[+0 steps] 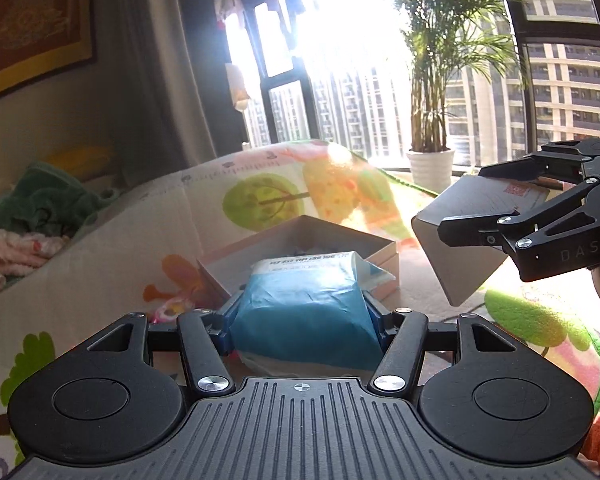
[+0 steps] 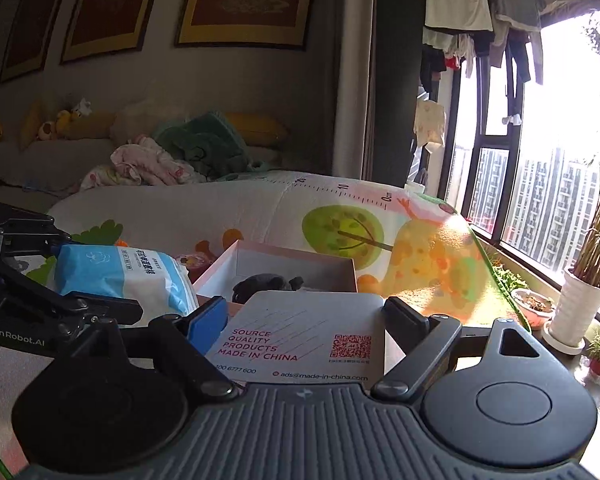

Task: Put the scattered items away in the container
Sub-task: 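Lower the wipes pack into the pink box with the left gripper while right carries the card, then lower the white card into the pink box and open the right gripper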

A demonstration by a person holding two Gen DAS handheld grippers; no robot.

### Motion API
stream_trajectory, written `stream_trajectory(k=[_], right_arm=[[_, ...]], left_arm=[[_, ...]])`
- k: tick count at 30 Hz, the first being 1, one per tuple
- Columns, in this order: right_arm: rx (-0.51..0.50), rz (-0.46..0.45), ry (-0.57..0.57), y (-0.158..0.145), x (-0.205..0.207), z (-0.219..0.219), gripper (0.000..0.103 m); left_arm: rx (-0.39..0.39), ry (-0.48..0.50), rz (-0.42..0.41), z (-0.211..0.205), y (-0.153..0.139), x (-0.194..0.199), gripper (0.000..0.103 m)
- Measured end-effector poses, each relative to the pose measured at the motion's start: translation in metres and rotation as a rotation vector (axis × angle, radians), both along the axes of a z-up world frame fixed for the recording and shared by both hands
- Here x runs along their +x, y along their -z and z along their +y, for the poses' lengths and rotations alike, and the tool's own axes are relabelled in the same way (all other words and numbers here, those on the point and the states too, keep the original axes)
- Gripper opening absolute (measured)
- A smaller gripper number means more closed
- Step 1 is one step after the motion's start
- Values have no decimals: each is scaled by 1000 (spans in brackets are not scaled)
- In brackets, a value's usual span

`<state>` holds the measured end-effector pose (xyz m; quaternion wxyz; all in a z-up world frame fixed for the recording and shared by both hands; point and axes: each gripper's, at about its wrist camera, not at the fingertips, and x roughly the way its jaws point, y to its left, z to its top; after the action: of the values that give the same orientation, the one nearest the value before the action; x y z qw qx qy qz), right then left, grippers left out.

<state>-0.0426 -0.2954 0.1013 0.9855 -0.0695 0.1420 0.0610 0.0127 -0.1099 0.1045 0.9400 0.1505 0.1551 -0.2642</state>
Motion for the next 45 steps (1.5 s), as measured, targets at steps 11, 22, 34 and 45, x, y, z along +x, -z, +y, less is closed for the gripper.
stream_trajectory(k=[11, 22, 34, 45], right_arm=[[41, -37, -20, -23, 76, -11, 85], [32, 82, -35, 0, 190, -6, 85], [79, 259, -4, 47, 223, -14, 88], [116, 266, -32, 30, 206, 3, 91]], left_arm=[[-19, 32, -87, -42, -11, 136, 64], [56, 108, 39, -33, 37, 222, 88], [-40, 38, 113, 10, 38, 171, 100], [-79, -181, 266, 74, 80, 82, 103]])
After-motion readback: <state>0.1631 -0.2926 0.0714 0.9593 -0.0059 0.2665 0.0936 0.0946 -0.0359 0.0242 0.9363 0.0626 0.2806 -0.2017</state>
